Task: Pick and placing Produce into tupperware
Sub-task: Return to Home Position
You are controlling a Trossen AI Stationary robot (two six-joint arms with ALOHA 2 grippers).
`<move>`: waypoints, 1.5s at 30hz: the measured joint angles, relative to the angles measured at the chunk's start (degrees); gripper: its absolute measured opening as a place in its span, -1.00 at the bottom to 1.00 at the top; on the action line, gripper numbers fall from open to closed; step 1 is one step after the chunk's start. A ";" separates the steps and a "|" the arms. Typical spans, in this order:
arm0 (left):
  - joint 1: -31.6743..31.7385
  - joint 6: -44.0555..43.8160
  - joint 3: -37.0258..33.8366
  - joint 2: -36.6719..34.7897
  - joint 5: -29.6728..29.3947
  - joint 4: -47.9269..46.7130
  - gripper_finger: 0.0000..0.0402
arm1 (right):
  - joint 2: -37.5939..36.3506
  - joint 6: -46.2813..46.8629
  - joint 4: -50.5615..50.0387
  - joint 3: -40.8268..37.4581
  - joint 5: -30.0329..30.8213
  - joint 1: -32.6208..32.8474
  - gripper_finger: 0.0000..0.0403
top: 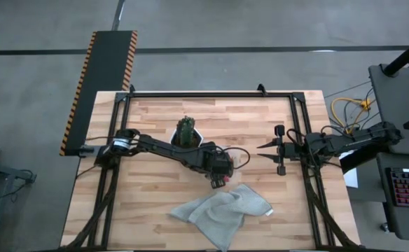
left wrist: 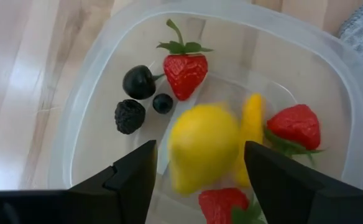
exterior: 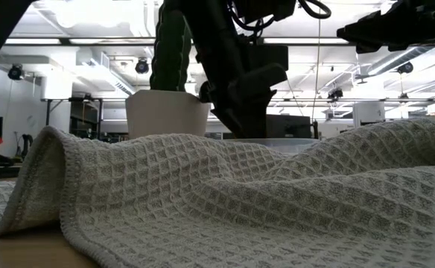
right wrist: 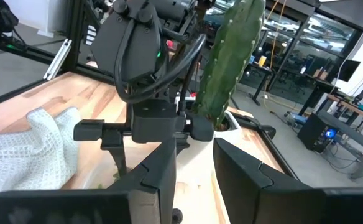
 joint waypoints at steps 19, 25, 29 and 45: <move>-8.48 13.84 -4.56 -21.59 -10.69 9.21 0.14 | -0.05 0.00 1.28 1.22 0.01 0.02 -0.50; -16.04 15.65 -12.70 -36.63 -13.63 14.15 -0.06 | -0.06 2.07 -1.48 6.88 0.01 0.04 -0.50; -20.25 19.21 -18.10 -45.47 -14.56 17.34 -0.52 | 0.09 6.40 -8.30 12.29 -0.02 0.04 -0.50; -27.08 31.69 -33.86 -69.95 -19.17 18.99 -1.00 | -4.49 11.78 -35.34 28.15 0.34 2.36 -0.94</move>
